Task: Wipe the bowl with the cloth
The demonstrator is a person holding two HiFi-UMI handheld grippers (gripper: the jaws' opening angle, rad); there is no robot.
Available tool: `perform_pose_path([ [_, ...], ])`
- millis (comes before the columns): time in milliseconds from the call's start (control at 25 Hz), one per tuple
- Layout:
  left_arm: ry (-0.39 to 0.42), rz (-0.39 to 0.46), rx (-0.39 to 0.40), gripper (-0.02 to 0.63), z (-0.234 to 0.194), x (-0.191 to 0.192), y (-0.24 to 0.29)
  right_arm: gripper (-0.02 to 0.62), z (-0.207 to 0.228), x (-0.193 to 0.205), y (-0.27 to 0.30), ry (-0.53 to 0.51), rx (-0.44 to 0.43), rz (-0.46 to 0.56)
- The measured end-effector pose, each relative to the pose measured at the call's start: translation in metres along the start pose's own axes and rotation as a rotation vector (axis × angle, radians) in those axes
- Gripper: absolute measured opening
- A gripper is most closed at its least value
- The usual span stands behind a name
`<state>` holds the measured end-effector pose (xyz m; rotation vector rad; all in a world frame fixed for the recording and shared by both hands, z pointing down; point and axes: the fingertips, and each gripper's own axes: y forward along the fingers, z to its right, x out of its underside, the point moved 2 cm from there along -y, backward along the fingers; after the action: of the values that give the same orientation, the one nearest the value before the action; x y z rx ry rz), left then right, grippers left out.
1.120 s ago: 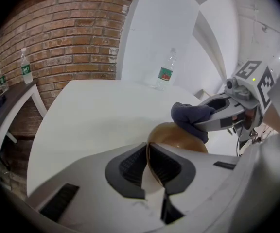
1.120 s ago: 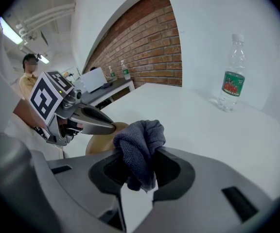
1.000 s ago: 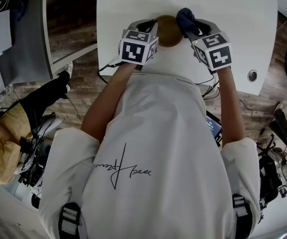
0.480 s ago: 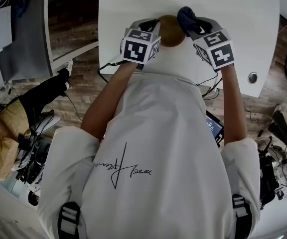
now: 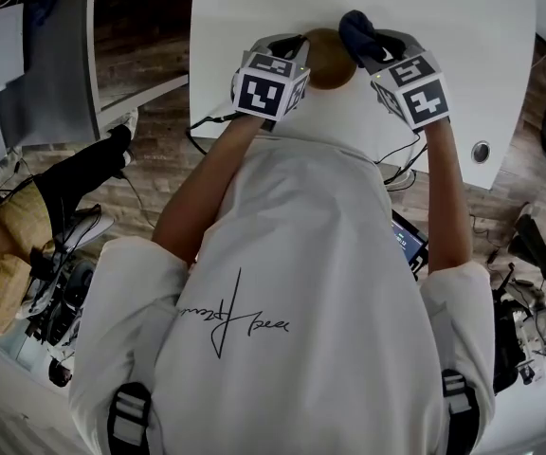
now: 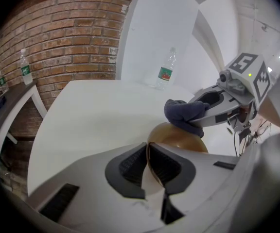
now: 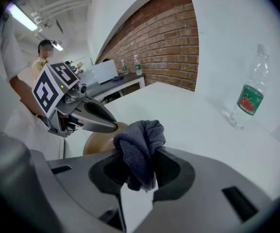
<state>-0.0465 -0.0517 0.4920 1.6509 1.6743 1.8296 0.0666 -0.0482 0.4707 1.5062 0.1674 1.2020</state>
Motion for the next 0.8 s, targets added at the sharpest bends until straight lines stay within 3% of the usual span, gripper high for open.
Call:
perform_pose_path([
  [800, 0.004, -0.003, 0.003, 0.021, 0.004, -0.005, -0.001, 0.098, 0.003, -0.021, 0.006, -0.087, -0.015, -0.017],
])
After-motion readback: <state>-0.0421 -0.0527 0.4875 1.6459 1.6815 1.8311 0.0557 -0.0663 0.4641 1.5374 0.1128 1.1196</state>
